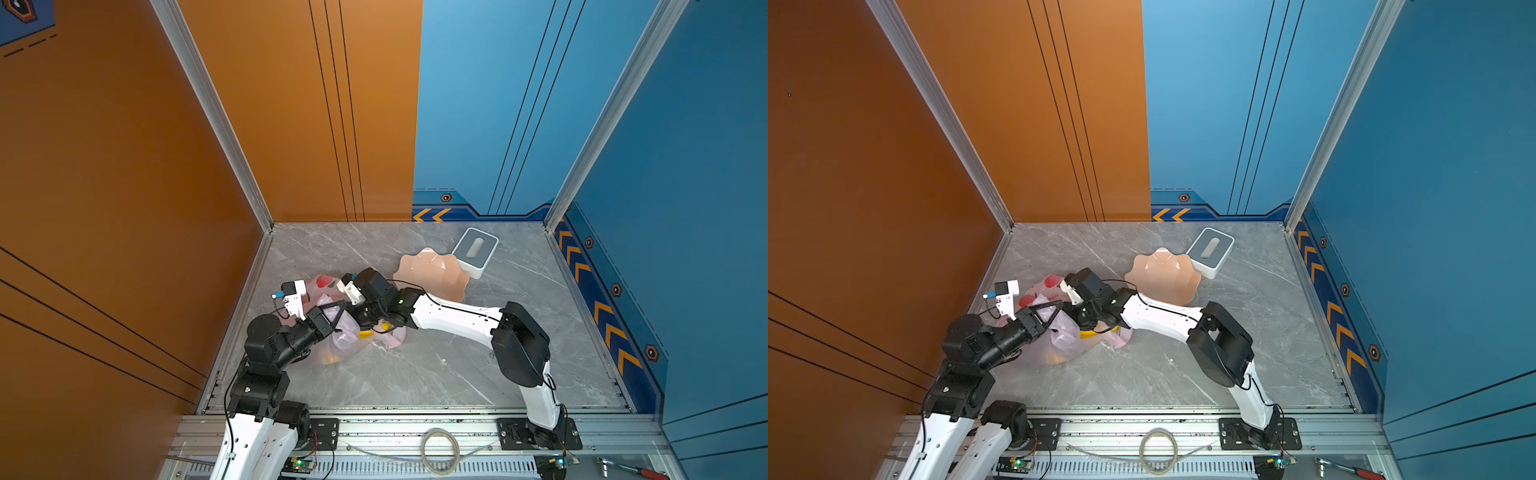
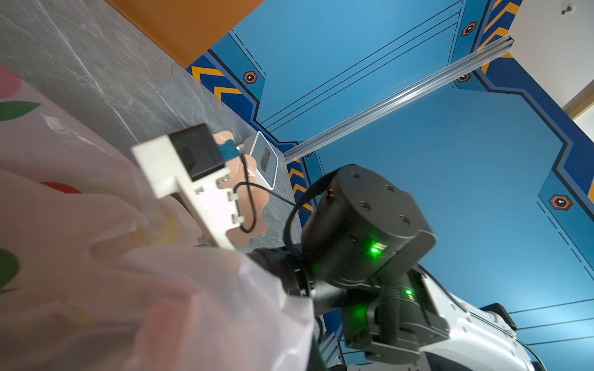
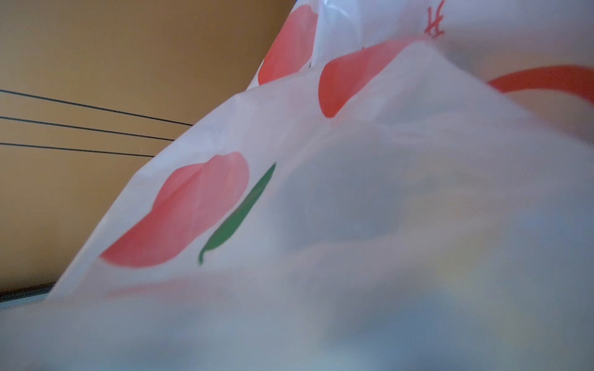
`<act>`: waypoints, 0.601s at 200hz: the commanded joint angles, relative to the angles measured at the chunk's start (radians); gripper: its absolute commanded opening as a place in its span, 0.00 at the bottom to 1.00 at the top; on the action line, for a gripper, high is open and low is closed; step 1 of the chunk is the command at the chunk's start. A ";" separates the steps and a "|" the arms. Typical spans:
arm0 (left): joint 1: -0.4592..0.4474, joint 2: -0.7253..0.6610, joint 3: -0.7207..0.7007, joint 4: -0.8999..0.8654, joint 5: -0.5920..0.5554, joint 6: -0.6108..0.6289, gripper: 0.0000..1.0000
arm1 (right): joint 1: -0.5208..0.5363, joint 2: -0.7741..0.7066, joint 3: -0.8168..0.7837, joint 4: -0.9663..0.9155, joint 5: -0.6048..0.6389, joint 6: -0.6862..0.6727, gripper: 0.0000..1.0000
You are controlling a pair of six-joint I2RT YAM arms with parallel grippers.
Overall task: Place the fruits into the plastic bag
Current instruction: Place the fruit in the plastic bag.
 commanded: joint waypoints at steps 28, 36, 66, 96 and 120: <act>0.014 -0.011 0.015 -0.008 -0.017 0.020 0.00 | 0.003 -0.094 0.029 -0.299 0.219 -0.170 0.82; 0.014 -0.013 0.015 -0.009 -0.016 0.020 0.00 | 0.003 -0.105 0.035 -0.334 0.247 -0.186 0.82; 0.015 -0.015 0.014 -0.012 -0.014 0.020 0.00 | 0.005 -0.144 0.040 -0.440 0.346 -0.244 0.82; 0.017 -0.016 0.010 -0.013 -0.014 0.020 0.00 | 0.003 -0.182 0.028 -0.492 0.409 -0.273 0.82; 0.017 -0.015 0.007 -0.008 -0.013 0.016 0.00 | 0.002 -0.202 0.023 -0.527 0.443 -0.287 0.83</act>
